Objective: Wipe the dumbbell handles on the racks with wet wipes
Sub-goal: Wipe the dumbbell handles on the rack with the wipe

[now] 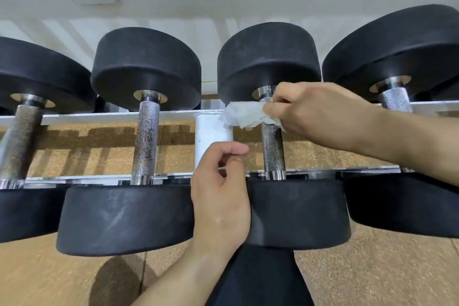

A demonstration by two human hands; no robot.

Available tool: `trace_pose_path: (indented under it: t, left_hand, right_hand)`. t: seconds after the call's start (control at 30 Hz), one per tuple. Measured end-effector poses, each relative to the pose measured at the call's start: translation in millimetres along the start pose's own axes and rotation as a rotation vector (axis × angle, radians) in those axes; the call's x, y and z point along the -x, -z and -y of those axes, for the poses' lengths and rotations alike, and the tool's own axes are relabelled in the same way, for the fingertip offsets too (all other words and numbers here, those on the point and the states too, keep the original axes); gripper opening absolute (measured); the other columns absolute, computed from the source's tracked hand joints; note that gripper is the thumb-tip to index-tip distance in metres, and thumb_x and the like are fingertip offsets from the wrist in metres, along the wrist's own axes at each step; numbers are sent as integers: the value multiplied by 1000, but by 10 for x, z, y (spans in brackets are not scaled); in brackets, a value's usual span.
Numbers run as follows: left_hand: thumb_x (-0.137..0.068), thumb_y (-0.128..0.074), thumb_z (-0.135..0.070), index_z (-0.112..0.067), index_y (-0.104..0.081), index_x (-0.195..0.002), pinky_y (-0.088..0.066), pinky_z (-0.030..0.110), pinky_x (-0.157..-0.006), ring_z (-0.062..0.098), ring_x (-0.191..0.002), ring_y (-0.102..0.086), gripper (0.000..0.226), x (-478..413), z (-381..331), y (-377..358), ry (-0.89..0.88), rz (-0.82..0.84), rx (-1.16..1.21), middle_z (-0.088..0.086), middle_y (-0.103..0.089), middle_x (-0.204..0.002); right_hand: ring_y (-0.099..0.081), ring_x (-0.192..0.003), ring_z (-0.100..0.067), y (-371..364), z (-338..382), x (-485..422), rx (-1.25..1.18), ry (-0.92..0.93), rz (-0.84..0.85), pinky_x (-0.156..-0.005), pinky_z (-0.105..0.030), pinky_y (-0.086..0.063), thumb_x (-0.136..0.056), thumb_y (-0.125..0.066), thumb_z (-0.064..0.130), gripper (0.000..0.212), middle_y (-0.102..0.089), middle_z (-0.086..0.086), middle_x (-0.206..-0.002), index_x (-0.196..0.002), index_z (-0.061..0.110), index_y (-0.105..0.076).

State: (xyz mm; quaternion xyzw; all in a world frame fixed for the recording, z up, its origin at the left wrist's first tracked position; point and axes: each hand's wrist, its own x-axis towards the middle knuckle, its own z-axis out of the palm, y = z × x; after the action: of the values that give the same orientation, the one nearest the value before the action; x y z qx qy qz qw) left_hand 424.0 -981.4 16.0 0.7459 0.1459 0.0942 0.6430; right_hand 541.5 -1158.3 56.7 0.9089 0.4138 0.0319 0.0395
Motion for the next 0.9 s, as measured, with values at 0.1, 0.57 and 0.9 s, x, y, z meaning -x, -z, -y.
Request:
trace_pose_path:
  t: [0.1,0.57,0.9]
  left_hand:
    - [-84,-47,-18,-27,-68,-88,-41,9,-70,6,-74,-58,23,17,-34,-2,-10,6,-35,-17,-68,-86]
    - [-65,-83,-62,-25,-64,-98,-40,14,-65,-1,-86,-58,53,-541,-404,-172,-16,401,-630,-15,-62,-91]
    - [-81,-74,-19,-26,-70,-73,-49,28,-72,13,-75,-63,11,-735,-431,-142,-320,274,-844,-9,-70,-79]
  right_hand:
    - [-60,-63,-28,-24,-25,28,-71,58,-42,-47,-30,-43,-80,-68,2,17,-48,3,-78,-78,14,-56]
    - [-73,-81,-11,113,-207,184,-1224,-246,400,-76,-24,-58,-88,-64,-12,30,-79,-5,-90,-103,11,-79]
    - [-68,-75,-17,-64,-324,144,-741,-351,949,-76,-32,-51,-93,-55,4,19,-73,-3,-82,-105,15,-64]
